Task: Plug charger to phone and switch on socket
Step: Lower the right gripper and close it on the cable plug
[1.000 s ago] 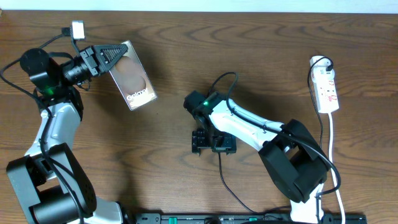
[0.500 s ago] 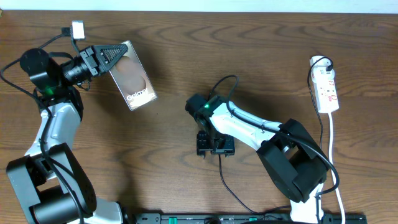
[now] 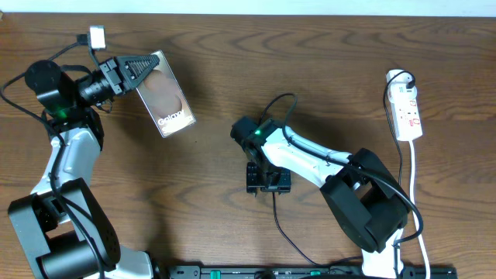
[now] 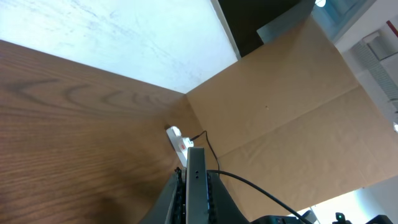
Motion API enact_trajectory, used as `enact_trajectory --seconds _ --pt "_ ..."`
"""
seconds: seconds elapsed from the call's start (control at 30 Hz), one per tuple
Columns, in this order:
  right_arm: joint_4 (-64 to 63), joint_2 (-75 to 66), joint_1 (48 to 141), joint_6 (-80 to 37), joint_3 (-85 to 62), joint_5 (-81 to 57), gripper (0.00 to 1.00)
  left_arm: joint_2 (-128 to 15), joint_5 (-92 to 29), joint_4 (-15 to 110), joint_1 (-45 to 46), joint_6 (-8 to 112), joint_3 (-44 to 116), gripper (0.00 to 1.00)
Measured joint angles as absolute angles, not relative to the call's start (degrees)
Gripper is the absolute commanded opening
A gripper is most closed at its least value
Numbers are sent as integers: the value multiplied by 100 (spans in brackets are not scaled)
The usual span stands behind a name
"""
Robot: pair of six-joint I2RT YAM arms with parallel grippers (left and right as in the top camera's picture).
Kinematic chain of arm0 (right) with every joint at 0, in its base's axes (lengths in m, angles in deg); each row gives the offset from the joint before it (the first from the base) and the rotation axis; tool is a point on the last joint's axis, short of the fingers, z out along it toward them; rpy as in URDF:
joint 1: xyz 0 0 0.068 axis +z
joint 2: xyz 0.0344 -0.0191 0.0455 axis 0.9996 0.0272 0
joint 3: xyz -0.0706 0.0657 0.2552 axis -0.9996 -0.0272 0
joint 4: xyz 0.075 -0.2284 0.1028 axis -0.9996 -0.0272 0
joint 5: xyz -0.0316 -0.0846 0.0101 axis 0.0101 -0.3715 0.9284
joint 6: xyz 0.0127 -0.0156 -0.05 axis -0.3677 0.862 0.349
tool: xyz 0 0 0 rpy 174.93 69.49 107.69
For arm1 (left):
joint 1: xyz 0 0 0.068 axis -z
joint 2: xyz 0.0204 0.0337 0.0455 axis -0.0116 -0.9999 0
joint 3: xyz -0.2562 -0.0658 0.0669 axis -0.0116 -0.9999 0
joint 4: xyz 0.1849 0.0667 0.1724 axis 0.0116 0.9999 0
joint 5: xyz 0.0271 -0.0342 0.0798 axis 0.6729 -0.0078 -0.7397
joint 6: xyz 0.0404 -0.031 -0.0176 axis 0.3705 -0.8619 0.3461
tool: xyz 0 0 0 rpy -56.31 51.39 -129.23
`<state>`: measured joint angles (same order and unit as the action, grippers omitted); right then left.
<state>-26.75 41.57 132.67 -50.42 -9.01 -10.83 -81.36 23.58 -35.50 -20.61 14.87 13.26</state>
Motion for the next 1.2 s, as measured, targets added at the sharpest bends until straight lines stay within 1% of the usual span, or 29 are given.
enact_trajectory --seconds 0.03,0.1,0.17,0.37,0.43,0.53,0.63,0.9,0.97,1.03,1.2 --pt "-2675 4157 13267 -5040 -901 -1096 56 -8136 2358 -3550 -2061 1487 1328 8" --pt "-2671 4157 13267 -5020 -901 -1105 45 -8136 2358 -3550 -2061 1487 1326 7" --pt "-2664 4155 13261 -4985 -901 -1127 37 -8136 2358 -3550 -2061 1487 1328 8" --pt "-2649 4146 13221 -4983 -901 -1142 32 -8136 2358 -3550 -2061 1487 1326 7" --pt "-2649 4146 13219 -4979 -901 -1142 28 -8136 2358 -3550 -2061 1487 1326 8" --pt "-2649 4146 13219 -4979 -901 -1144 25 -8136 2358 -3550 -2061 1487 1328 7" --pt "-2649 4146 13219 -4983 -901 -1158 18 -8136 2358 -3550 -2061 1487 1326 8" --pt "-2658 4146 13219 -4955 -901 -1184 14 -8136 2358 -3550 -2061 1487 1326 7" --pt "-2660 4146 13217 -4957 -901 -1186 11 -8136 2358 -3550 -2061 1487 1326 7" --pt "-2660 4146 13217 -4952 -901 -1186 6 -8136 2358 -3550 -2061 1487 1328 7" --pt "-2664 4146 13217 -4937 -901 -1184 3 -8136 2358 -3550 -2061 1487 1326 7"
